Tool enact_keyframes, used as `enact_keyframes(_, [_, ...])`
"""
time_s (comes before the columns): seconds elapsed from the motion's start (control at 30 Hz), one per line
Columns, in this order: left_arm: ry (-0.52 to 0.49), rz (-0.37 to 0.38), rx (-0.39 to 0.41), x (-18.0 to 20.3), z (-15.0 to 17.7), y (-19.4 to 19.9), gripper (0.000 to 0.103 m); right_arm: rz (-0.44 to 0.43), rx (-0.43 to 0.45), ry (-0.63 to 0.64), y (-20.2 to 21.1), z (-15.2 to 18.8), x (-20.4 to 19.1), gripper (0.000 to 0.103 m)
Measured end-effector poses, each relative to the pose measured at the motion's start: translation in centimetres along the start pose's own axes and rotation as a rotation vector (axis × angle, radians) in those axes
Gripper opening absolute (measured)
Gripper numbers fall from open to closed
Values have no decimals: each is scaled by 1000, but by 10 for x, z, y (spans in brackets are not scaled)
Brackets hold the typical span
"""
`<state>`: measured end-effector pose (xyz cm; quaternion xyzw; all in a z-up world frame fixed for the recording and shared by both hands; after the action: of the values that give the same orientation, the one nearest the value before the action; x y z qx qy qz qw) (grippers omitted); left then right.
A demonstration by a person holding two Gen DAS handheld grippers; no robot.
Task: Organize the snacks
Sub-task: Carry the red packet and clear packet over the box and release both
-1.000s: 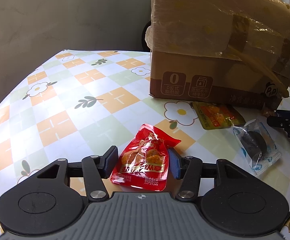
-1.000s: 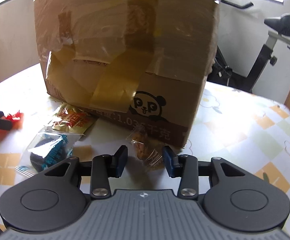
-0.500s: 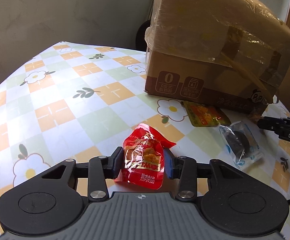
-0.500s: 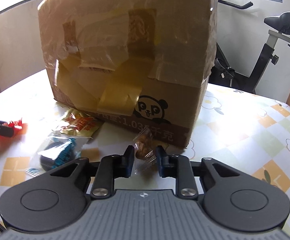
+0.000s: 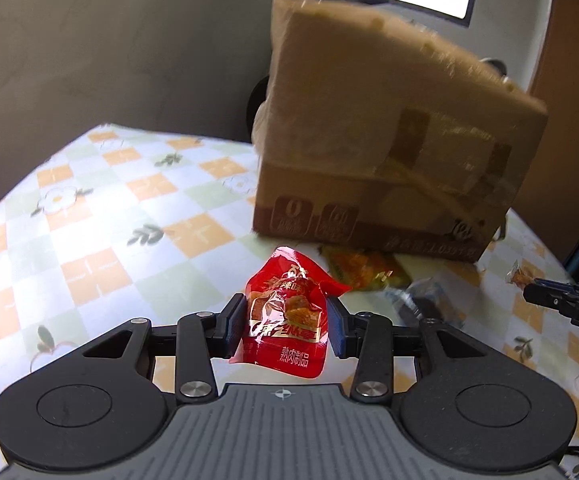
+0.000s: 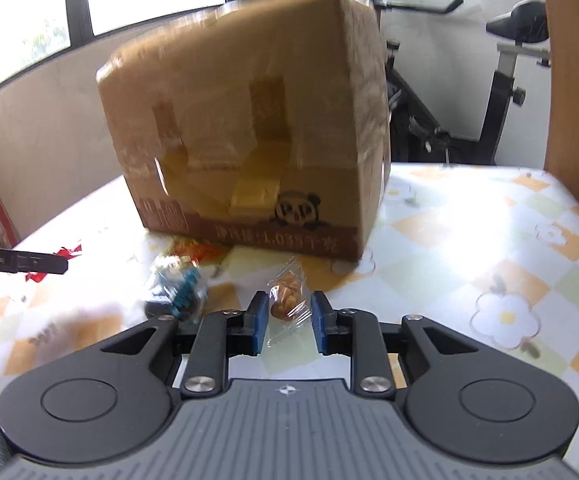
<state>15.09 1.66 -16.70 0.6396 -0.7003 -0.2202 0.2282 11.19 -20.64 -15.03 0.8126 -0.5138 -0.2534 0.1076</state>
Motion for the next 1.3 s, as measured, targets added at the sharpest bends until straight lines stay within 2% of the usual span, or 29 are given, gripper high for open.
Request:
enact_keyframes(0.13, [-20,20,106,7,-30,22,45,-17,91,23,22,-25,-7,25])
enact_keyframes(0.33, [-46,76,272,20,-92,55,46,-29,268,46,49,-90,-11,25])
enact_keyframes(0.43, [-82,96,325,31,-122,61,46,-42,314,47,49,-123,-9,25])
enact_keyframes(0.53, [-99,106,352,43,-148,56,46,-24,322,58,40,-151,-9,25])
enact_keyframes(0.67, [-125,98,350,63,-177,36,47,-12,290,99,16,-180,-14,25])
enact_keyframes(0.8, [-124,59,300,73,-194,5,47,-4,242,106,-19,-195,-14,25])
enact_keyframes(0.93, [-88,48,248,76,-197,-17,47,0,193,87,-49,-196,-13,25])
enact_keyframes(1.07, [-102,35,221,79,-196,-31,47,11,155,92,-68,-194,-12,25])
enact_keyframes(1.3, [-121,18,199,75,-194,-40,55,30,130,63,-79,-192,-8,27])
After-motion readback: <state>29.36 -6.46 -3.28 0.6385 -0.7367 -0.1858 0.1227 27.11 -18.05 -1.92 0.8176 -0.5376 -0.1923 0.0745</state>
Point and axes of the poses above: each gripper's, at about its wrist camera, not at the fingertips, and y roughly against the way its jaws point, x to its right, z to its underside, the point moved 1 cm from there along -y, roughly the way its jaws point, and after that the axes turned 10 degrees about -z, right-handed, at the moved point
